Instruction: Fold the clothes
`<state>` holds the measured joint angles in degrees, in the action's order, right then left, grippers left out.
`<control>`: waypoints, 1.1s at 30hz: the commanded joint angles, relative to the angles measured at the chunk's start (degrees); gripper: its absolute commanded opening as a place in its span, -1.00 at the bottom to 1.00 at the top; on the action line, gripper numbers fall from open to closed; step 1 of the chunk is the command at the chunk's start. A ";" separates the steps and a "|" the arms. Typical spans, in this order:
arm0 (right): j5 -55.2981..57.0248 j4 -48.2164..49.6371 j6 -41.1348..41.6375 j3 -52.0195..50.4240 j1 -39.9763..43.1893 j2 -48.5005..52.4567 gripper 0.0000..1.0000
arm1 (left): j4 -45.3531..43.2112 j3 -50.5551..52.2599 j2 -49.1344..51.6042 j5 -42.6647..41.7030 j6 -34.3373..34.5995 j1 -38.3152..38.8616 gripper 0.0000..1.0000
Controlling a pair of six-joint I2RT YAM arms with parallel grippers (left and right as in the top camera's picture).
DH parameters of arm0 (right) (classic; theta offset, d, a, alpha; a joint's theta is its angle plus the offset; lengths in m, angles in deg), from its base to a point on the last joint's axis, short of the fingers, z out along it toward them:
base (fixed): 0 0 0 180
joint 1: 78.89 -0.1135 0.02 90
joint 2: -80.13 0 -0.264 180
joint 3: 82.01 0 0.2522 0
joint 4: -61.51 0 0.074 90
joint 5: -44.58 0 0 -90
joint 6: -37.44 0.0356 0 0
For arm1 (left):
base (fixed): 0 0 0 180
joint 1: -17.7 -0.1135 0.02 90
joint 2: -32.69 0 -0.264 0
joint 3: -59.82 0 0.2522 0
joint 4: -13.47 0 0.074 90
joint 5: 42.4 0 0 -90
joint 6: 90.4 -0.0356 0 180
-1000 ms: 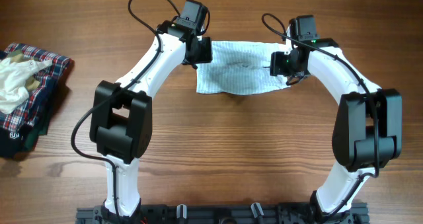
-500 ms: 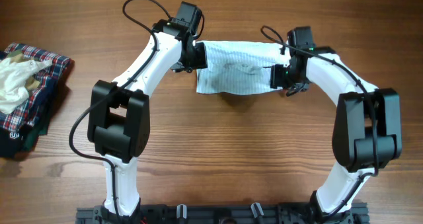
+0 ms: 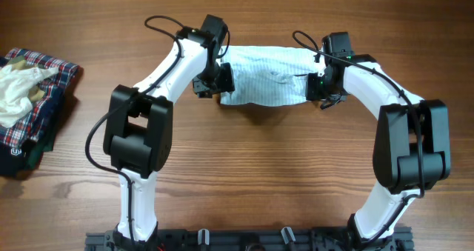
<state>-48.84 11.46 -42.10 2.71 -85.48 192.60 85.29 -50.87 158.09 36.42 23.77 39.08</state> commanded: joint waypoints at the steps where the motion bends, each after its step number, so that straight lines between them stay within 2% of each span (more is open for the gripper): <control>1: -0.92 0.13 0.22 -0.96 -0.09 -0.92 -0.12 | -4.79 5.99 1.27 -2.91 0.31 0.37 0.14; 4: -0.94 0.11 0.22 -0.98 -0.09 -0.92 -0.13 | -6.91 8.04 1.27 -4.46 0.31 0.37 0.11; 5: -0.94 0.09 0.22 -0.96 -0.09 -0.92 -0.15 | -7.04 8.04 1.27 -4.46 0.33 0.37 0.01; 6: -0.94 0.07 0.22 -0.96 -0.09 -0.92 -0.20 | -7.06 8.04 1.27 -4.48 0.33 0.37 -0.18; 7: -0.96 0.02 0.24 -0.96 -0.09 -0.92 -0.27 | -6.99 8.04 1.27 -4.46 0.33 0.37 -0.51; 9: -0.96 -0.13 0.26 -0.96 -0.09 -0.92 -0.33 | -6.97 8.04 1.27 -4.46 0.31 0.37 -0.88; 10: -0.96 -0.22 0.26 -0.96 -0.09 -0.92 -0.40 | -6.91 8.04 1.25 -4.46 0.31 0.37 -0.92; 13: -0.96 -0.35 0.28 -0.87 -0.09 -0.94 -0.70 | -6.88 7.98 1.25 -4.46 0.31 0.24 -0.92; 16: -1.18 -0.66 1.68 -0.07 -0.09 -0.94 -0.80 | -6.84 6.73 1.22 -4.46 0.31 0.24 -0.92; 25: -3.54 -5.79 2.54 8.00 -0.09 -0.94 -0.89 | -6.23 -1.11 1.14 -4.44 0.31 0.24 -0.92; 33: -3.93 -7.17 3.74 10.12 -0.09 -0.94 -0.91 | -6.86 -2.47 1.14 -4.00 0.33 0.02 -0.92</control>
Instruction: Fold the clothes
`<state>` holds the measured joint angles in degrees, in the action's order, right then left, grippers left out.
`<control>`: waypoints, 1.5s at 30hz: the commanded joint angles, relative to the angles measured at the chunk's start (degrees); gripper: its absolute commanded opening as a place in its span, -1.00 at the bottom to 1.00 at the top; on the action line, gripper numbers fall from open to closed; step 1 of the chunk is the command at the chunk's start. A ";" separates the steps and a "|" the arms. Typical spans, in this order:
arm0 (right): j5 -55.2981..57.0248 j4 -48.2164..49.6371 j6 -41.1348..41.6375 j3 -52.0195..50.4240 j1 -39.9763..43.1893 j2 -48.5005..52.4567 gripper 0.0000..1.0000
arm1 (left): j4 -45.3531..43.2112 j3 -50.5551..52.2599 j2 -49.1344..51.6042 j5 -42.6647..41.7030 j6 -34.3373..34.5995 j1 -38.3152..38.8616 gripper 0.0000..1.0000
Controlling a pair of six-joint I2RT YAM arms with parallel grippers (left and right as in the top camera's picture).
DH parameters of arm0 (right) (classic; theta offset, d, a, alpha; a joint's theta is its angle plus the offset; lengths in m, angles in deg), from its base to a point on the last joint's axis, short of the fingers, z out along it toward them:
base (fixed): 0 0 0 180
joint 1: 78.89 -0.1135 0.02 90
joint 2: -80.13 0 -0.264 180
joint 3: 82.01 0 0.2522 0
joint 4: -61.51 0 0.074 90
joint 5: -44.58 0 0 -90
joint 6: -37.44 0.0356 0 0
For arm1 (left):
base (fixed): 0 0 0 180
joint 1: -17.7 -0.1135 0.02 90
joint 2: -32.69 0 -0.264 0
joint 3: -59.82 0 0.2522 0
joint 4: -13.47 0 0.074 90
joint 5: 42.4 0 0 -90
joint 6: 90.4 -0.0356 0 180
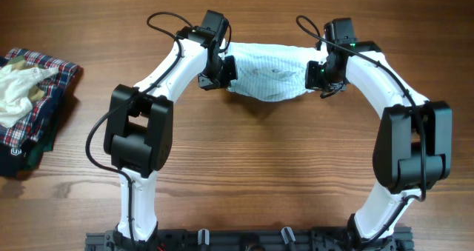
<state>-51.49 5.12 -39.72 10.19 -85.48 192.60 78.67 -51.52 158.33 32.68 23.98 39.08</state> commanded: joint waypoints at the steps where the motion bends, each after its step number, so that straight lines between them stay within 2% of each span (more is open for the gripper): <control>1: -1.29 -2.03 2.08 4.09 -0.09 -0.94 -0.92 | 0.15 -2.69 0.90 -0.26 0.09 -0.04 -0.93; 5: -1.27 -4.26 2.60 8.68 -0.09 -0.94 -0.91 | 0.42 -5.49 0.90 -0.26 0.11 -0.13 -0.92; 18: -1.25 -3.74 5.86 9.22 -0.07 -0.94 -0.91 | 3.65 -13.90 0.90 -0.28 0.11 -2.67 -0.93; 25: -0.39 -6.93 11.28 11.74 1.95 -0.94 -0.92 | 0.66 -13.99 0.90 -0.22 0.15 -2.67 -0.92; 27: -0.39 -6.45 11.30 11.74 3.13 -0.94 -0.91 | -1.73 -13.99 0.90 3.17 1.62 -2.67 -0.92; 33: -0.42 -3.69 11.87 11.67 3.30 -0.92 -0.91 | -5.29 -13.97 0.92 5.73 1.62 -2.67 -0.92; 45: -0.92 -6.16 17.53 10.78 3.30 1.03 -0.91 | -5.29 -13.97 1.42 8.00 1.62 -2.64 -0.92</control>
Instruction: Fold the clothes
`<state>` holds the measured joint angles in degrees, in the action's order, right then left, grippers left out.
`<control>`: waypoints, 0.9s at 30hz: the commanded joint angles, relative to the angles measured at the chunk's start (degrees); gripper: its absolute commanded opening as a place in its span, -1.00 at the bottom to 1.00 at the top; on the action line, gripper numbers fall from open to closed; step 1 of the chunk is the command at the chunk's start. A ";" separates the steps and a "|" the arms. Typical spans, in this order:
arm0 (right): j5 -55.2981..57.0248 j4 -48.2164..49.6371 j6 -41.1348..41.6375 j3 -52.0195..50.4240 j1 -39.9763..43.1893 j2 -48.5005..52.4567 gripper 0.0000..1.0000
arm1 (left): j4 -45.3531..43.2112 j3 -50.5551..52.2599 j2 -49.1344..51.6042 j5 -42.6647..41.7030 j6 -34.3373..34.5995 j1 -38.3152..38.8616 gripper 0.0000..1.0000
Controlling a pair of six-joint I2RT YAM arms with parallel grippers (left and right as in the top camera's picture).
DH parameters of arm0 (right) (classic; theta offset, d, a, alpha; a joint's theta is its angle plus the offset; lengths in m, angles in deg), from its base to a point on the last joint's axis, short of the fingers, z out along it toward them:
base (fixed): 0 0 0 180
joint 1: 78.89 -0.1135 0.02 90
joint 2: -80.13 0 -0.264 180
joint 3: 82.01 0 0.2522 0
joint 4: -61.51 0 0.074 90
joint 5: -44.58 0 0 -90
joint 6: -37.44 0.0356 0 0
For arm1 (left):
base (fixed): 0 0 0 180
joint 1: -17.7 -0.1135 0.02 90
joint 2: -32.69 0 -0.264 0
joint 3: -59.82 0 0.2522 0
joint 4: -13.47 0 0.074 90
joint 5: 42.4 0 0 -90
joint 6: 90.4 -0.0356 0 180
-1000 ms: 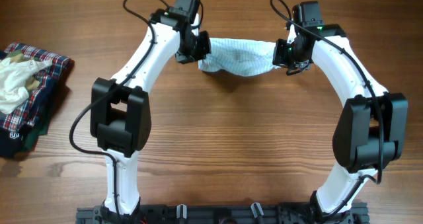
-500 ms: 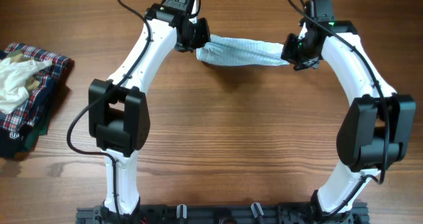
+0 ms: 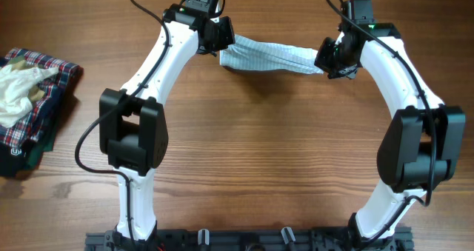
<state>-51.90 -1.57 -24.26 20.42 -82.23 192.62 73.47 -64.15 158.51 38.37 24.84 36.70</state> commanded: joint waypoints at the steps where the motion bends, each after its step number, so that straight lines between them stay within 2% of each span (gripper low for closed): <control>1: -0.70 1.11 3.85 0.55 0.04 1.92 -0.91 | -0.17 -1.33 1.86 2.47 0.76 -0.26 -0.92; 8: -2.82 3.08 11.52 0.66 -0.02 2.54 -0.91 | -0.17 -1.33 2.64 2.47 1.01 0.04 -0.92; 10: -3.23 1.64 11.56 0.66 -0.02 2.51 -0.91 | 0.00 -1.33 2.64 2.47 1.01 0.04 -0.92; 12: -2.58 -2.93 18.18 0.66 0.04 2.51 -0.92 | 0.04 -1.33 2.64 2.47 1.01 0.04 -0.92; 15: -2.58 -4.76 20.46 0.66 0.02 2.51 -0.92 | 0.28 -1.33 2.64 2.47 1.01 0.04 -0.92; 18: -3.08 -3.32 28.37 0.66 0.04 2.54 -0.92 | 0.28 -1.33 2.64 2.47 1.01 0.04 -0.92; 21: -9.38 1.38 33.62 0.66 0.48 2.54 -0.91 | 0.33 -1.33 2.67 2.47 1.01 0.11 -0.92; 27: -9.62 2.03 35.17 0.66 1.66 2.56 -0.91 | 0.66 -1.33 2.67 2.49 0.98 0.15 -0.92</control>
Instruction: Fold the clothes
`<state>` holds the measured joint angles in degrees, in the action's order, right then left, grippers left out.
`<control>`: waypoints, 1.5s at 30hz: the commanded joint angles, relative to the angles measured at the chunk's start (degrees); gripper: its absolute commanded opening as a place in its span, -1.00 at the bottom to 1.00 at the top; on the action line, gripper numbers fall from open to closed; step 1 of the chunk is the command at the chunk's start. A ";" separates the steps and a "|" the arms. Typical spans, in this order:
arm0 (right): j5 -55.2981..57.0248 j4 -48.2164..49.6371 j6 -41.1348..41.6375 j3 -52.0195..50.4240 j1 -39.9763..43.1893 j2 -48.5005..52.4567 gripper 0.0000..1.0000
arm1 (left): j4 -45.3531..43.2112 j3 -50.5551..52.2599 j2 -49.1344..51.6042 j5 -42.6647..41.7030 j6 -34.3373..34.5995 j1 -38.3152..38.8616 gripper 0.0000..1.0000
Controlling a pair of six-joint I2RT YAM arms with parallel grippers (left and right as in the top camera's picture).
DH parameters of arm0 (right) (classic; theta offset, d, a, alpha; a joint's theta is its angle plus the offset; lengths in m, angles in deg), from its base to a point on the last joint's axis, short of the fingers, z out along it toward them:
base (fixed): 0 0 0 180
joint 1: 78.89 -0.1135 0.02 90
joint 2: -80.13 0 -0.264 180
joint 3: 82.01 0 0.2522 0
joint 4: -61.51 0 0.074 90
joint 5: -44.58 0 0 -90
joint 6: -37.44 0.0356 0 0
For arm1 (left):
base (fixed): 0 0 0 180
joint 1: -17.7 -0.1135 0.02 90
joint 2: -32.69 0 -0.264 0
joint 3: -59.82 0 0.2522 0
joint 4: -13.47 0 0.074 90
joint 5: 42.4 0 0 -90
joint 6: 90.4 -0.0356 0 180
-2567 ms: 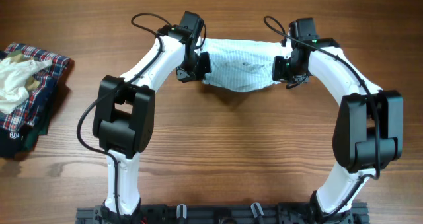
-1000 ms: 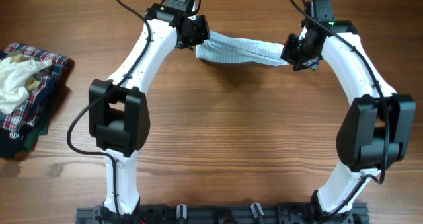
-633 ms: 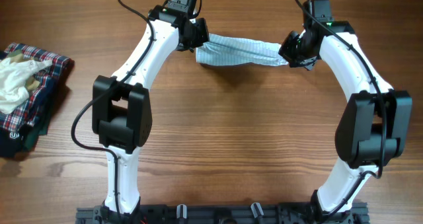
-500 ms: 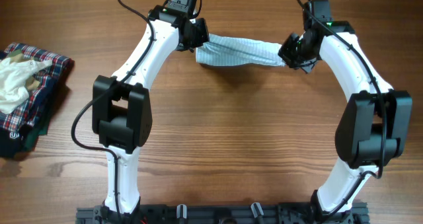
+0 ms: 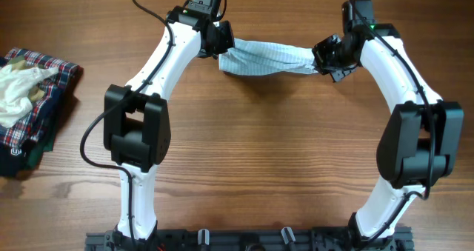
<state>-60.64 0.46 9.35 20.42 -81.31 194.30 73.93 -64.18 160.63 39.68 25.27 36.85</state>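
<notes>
A pale blue striped garment [image 5: 268, 58] hangs stretched in a narrow band between my two grippers, above the far middle of the wooden table. My left gripper [image 5: 224, 49] is shut on its left end. My right gripper [image 5: 320, 58] is shut on its right end. The cloth sags a little in the middle and casts a shadow on the wood below. Both pairs of fingertips are hidden by bunched fabric.
A pile of clothes [image 5: 29, 103] lies at the left table edge: a red and blue plaid piece with a crumpled white garment on top and dark cloth beneath. The arm bases [image 5: 252, 240] stand at the near edge.
The two grippers hold the garment as before. The right gripper has shifted slightly inward and the left slightly nearer, so the band of cloth is a bit shorter and thicker.
At first the garment lay flat on the table with both grippers at its ends. Then its edges were raised and it bowed. Later it hung farther back, pulled into a taut narrow strip between the grippers, where it stays now.
</notes>
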 commanded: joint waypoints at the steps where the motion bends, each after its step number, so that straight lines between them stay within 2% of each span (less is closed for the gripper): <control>1: -0.44 -0.35 1.55 0.63 1.07 0.87 -0.91 | 0.22 -1.31 0.55 1.20 0.55 0.00 -0.92; 4: 2.03 -2.95 1.03 0.63 1.86 4.07 -0.91 | -0.28 -1.31 1.44 1.22 0.57 0.13 -0.92; 10: 0.17 4.87 1.01 0.63 1.92 9.16 -0.91 | -2.82 -1.31 2.56 2.89 0.57 0.00 -0.91; 11: 0.15 6.67 0.79 0.63 1.92 9.16 -0.74 | -3.32 -1.31 2.58 4.42 0.55 0.00 -0.76; 12: 0.11 8.28 -0.44 0.63 1.92 9.16 -0.39 | -4.13 -1.31 2.58 4.42 0.52 0.00 -0.50; 13: 0.09 10.19 -2.51 0.63 1.90 9.16 -0.29 | -4.76 -1.31 2.58 4.44 0.52 0.00 -0.42; 15: -1.46 12.44 -3.89 0.63 1.90 9.16 0.35 | -5.84 -1.31 2.58 4.39 0.48 0.00 -0.18; 16: -4.04 14.51 -4.63 0.63 1.97 9.14 0.56 | -6.29 -1.31 2.58 4.39 0.20 0.00 -0.05; 18: -8.61 18.58 -7.21 0.66 1.97 8.92 0.74 | -6.91 -1.33 2.54 4.39 0.04 0.00 0.02; 22: -12.28 22.53 -9.86 0.70 1.97 7.08 0.99 | -6.56 -1.33 -0.81 4.39 -2.95 0.02 0.00; 24: -13.00 21.66 -9.18 0.70 1.97 6.43 0.99 | -4.37 -1.33 -3.50 4.42 -2.95 0.39 -0.02; 26: -14.45 19.87 -9.64 0.70 1.99 6.34 0.99 | -1.27 -1.33 -5.09 4.39 -2.95 0.70 -0.16; 27: -14.40 18.45 -12.24 0.70 1.97 6.34 0.99 | 1.03 -1.33 -5.95 4.39 -2.95 1.05 -0.32; 30: -13.27 14.34 -19.06 0.70 2.08 5.79 1.00 | 4.52 -1.33 -6.45 4.87 -5.66 2.56 -0.45; 33: -4.52 7.43 -22.45 0.70 2.08 3.89 1.00 | 6.54 -1.33 -6.45 6.51 -5.77 3.15 -0.46; 35: -1.92 4.59 -28.79 0.70 2.08 2.54 0.99 | 6.99 -1.33 -6.45 6.51 -5.75 3.13 -0.48; 37: 1.11 1.51 -41.42 0.70 2.08 0.98 0.99 | 8.41 -1.33 -6.45 6.54 -5.75 3.13 -0.53; 38: 1.95 0.33 -47.80 0.70 2.08 0.33 0.99 | 8.94 -1.31 -6.45 6.54 -5.75 3.13 -0.66; 39: 1.92 -0.68 -53.09 0.70 2.08 -0.35 0.99 | 9.09 -1.31 -6.45 6.54 -5.75 3.13 -0.89; 41: -1.95 -2.80 -61.72 0.70 2.08 -2.34 0.99 | 9.35 -1.31 -6.43 6.56 -5.73 3.02 -0.92; 42: -3.28 -3.63 -64.04 0.70 2.08 -2.91 0.86 | 9.31 -1.31 -6.21 6.54 -5.70 2.97 -0.92; 43: -3.04 -3.98 -66.90 0.66 2.05 -2.95 0.30 | 9.25 -1.31 -5.62 6.56 -5.64 2.97 -0.92; 44: -2.08 -3.89 -66.86 0.44 2.05 -2.73 -0.59 | 9.03 -1.31 -4.87 6.54 -5.44 2.97 -0.92; 45: -0.96 -3.87 -66.95 0.13 2.05 -2.62 -0.91 | 8.79 -1.31 -3.82 6.54 -5.27 2.97 -0.92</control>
<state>-62.02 -3.30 -52.65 20.42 -79.47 192.77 83.15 -64.53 155.45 45.27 20.05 40.09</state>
